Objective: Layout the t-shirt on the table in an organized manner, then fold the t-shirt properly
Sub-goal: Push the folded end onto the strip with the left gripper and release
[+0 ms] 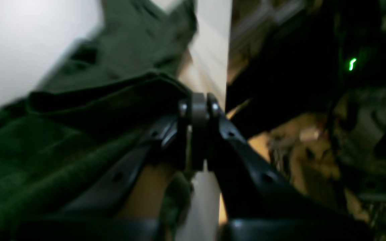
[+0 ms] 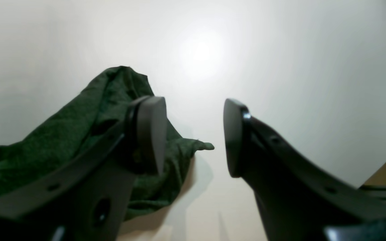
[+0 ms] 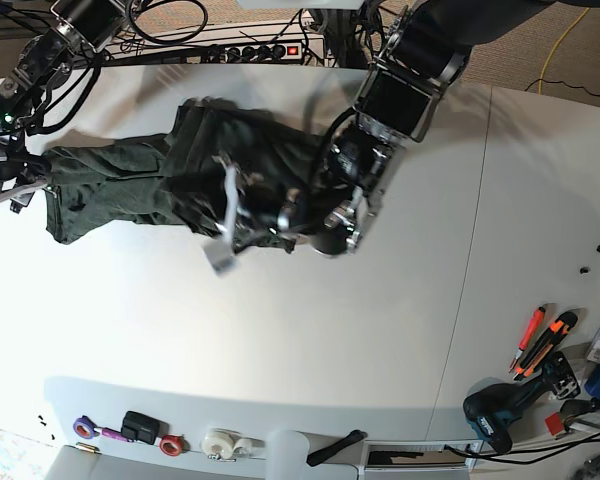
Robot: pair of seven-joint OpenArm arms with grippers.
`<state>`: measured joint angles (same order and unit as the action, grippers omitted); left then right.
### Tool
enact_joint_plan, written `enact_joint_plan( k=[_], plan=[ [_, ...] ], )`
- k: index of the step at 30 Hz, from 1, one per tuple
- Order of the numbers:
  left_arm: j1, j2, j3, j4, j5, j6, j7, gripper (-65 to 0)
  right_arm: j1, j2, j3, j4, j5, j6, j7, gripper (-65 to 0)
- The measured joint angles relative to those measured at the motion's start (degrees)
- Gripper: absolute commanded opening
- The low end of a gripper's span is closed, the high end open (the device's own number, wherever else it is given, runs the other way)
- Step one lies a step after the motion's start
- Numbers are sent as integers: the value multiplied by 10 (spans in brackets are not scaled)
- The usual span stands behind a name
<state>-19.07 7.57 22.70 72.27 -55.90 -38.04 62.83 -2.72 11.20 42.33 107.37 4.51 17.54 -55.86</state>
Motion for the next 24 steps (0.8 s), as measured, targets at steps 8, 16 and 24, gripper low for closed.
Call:
enact_joint_plan(
  k=[8, 16, 24],
  plan=[
    [-15, 0, 6, 0, 71, 39, -41, -236, 0, -1, 0, 0, 0, 0, 5, -375],
    [-46, 0, -147, 0, 71, 19, 47, -236, 0, 73, 32, -5, 38, 4, 6, -367],
    [-44, -57, -180, 0, 42, 21, 47, -236, 38, 193, 77, -287, 298, 106, -10, -275]
  ],
)
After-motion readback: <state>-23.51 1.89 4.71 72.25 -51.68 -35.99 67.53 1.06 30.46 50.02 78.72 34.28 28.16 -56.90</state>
